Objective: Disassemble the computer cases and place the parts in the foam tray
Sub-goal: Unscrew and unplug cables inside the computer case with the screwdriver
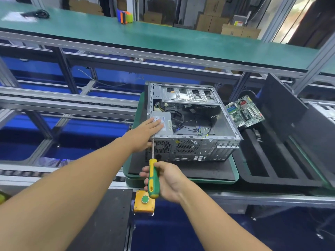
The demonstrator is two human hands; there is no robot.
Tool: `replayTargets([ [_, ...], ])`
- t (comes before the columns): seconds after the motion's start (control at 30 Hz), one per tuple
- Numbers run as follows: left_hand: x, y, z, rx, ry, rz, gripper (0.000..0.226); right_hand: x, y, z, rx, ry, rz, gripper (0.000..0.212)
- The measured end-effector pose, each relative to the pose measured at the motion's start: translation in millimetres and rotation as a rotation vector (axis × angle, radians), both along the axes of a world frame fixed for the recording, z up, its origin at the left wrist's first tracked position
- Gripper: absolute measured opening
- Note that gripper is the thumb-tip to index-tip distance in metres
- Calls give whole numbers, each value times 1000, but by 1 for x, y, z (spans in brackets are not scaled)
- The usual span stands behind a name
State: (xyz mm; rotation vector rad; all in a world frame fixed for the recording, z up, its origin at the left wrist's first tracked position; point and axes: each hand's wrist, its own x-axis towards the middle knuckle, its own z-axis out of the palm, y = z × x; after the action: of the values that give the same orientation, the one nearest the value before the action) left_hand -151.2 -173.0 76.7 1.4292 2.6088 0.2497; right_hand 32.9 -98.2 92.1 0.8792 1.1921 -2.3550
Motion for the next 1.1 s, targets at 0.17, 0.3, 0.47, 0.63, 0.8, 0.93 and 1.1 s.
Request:
replayTargets([
  [0.17, 1, 1, -1, -14, -2, 2, 85, 3, -4, -10, 277, 29, -52, 15],
  [0.3, 0, 1, -2, -11, 5, -4, 85, 1, -4, -6, 132, -29, -30, 19],
  [0.47, -1, 2, -3, -9, 7, -4, 83, 4, 2, -8, 26, 6, -22, 29],
  [0.63, 1, 1, -2, -2, -2, 5, 84, 5, -1, -15, 240, 27, -80, 15],
  [0.8, 5, 1, -1, 21, -8, 0, 82, -1, 1, 1, 29, -20, 24, 30],
  [0.93, 5, 1, 1, 15, -8, 4, 81, 3, -3, -4, 101, 42, -23, 20],
  [1.1, 8, 0, 3, -7, -19, 8, 83, 3, -4, -7, 191, 32, -73, 21],
])
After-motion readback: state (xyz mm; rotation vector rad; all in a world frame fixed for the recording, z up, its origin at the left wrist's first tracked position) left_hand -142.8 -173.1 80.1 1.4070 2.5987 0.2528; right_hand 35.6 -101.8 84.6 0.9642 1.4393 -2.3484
